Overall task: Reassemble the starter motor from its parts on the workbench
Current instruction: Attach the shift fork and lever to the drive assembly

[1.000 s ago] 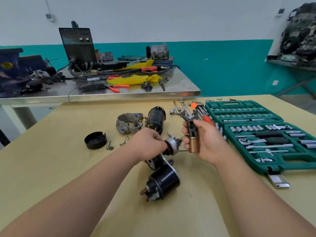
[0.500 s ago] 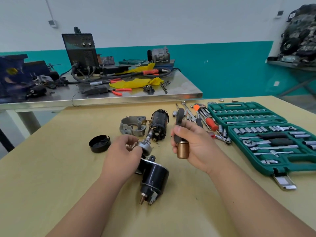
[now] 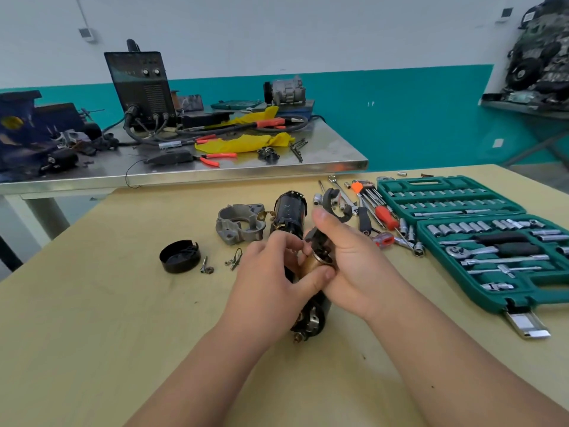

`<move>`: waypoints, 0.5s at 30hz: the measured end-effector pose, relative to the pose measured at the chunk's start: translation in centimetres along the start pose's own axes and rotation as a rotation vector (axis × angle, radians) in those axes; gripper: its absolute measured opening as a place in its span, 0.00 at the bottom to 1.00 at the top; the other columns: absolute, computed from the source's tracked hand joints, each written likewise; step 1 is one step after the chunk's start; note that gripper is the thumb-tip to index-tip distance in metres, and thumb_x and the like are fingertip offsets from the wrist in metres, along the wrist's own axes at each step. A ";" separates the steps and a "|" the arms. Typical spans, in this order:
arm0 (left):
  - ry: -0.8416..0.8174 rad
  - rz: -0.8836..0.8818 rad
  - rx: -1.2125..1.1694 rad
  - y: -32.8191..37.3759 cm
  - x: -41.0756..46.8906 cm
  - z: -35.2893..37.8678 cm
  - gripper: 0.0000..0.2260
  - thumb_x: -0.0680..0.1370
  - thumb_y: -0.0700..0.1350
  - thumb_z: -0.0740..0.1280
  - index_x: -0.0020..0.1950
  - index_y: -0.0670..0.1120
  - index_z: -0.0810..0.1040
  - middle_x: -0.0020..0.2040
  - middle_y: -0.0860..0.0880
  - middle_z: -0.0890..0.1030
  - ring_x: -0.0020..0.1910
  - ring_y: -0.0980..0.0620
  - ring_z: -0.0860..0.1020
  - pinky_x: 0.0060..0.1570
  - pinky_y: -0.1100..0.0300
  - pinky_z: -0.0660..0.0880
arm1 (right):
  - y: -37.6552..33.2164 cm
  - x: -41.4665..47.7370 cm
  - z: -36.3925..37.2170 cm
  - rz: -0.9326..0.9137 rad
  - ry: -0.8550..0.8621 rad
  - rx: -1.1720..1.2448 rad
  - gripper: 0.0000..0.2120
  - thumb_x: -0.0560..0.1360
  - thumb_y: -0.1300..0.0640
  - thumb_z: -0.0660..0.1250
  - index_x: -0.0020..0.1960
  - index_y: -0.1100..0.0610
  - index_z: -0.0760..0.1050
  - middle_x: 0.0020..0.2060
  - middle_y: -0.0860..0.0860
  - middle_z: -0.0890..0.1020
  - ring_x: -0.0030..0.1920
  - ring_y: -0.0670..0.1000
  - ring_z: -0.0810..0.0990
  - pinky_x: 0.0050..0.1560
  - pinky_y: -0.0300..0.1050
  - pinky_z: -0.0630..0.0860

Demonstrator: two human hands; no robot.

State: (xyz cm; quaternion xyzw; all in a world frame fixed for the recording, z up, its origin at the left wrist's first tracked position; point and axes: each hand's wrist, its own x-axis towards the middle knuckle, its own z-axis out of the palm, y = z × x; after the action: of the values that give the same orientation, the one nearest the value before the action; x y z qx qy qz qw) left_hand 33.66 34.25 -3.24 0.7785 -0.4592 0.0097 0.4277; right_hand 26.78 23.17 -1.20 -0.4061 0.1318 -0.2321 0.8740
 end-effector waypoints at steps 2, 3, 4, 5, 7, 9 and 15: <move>-0.025 0.027 0.043 -0.4 -0.1 -0.1 0.15 0.69 0.65 0.64 0.54 0.67 0.68 0.49 0.62 0.72 0.56 0.60 0.69 0.49 0.67 0.69 | -0.1 0.1 -0.2 -0.040 0.003 -0.032 0.17 0.64 0.49 0.73 0.40 0.60 0.72 0.30 0.53 0.72 0.31 0.51 0.73 0.40 0.49 0.75; -0.041 0.042 0.066 -0.6 -0.2 -0.2 0.18 0.71 0.64 0.62 0.60 0.66 0.69 0.51 0.61 0.73 0.56 0.59 0.70 0.51 0.64 0.69 | -0.1 0.2 -0.5 -0.079 0.017 -0.078 0.16 0.64 0.47 0.73 0.40 0.59 0.74 0.30 0.52 0.74 0.32 0.50 0.74 0.40 0.48 0.75; -0.048 0.056 0.079 -0.8 -0.3 -0.2 0.19 0.74 0.63 0.61 0.64 0.63 0.71 0.51 0.61 0.74 0.56 0.58 0.71 0.51 0.64 0.69 | -0.4 0.3 -0.7 -0.133 0.038 -0.134 0.16 0.64 0.46 0.73 0.41 0.57 0.75 0.30 0.50 0.76 0.33 0.49 0.75 0.41 0.47 0.76; -0.043 0.065 0.070 -1.0 -0.4 -0.3 0.19 0.76 0.62 0.59 0.65 0.61 0.72 0.52 0.61 0.75 0.56 0.59 0.72 0.50 0.65 0.69 | -0.7 0.3 -1.0 -0.188 0.059 -0.181 0.16 0.63 0.45 0.73 0.41 0.56 0.76 0.30 0.49 0.77 0.34 0.49 0.76 0.41 0.46 0.76; -0.007 0.028 -0.083 -1.0 -0.8 -0.5 0.11 0.78 0.60 0.57 0.59 0.64 0.73 0.48 0.63 0.79 0.52 0.63 0.76 0.46 0.71 0.70 | -1.6 0.2 -1.7 -0.252 0.074 -0.252 0.16 0.62 0.44 0.74 0.39 0.56 0.76 0.29 0.49 0.77 0.31 0.48 0.76 0.38 0.44 0.77; 0.066 -0.089 -0.385 -0.7 -0.8 -0.8 0.10 0.78 0.57 0.56 0.53 0.60 0.75 0.42 0.60 0.82 0.45 0.64 0.79 0.40 0.74 0.71 | -2.5 0.0 -2.4 -0.279 0.074 -0.512 0.16 0.65 0.43 0.75 0.36 0.54 0.76 0.28 0.50 0.77 0.28 0.48 0.75 0.32 0.42 0.75; 0.131 -0.236 -0.752 -0.4 -0.1 -1.5 0.18 0.72 0.51 0.52 0.52 0.48 0.76 0.30 0.51 0.76 0.31 0.51 0.76 0.44 0.54 0.70 | -2.4 -0.8 -2.4 -0.245 -0.025 -0.991 0.21 0.68 0.34 0.64 0.38 0.53 0.78 0.25 0.50 0.74 0.25 0.49 0.71 0.34 0.45 0.70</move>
State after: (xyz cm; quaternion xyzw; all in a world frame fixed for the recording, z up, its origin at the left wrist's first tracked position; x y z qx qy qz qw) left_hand 34.42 35.39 -2.59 0.6128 -0.3100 -0.1588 0.7093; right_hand 24.34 20.72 -0.82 -0.7870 0.1668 -0.2376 0.5444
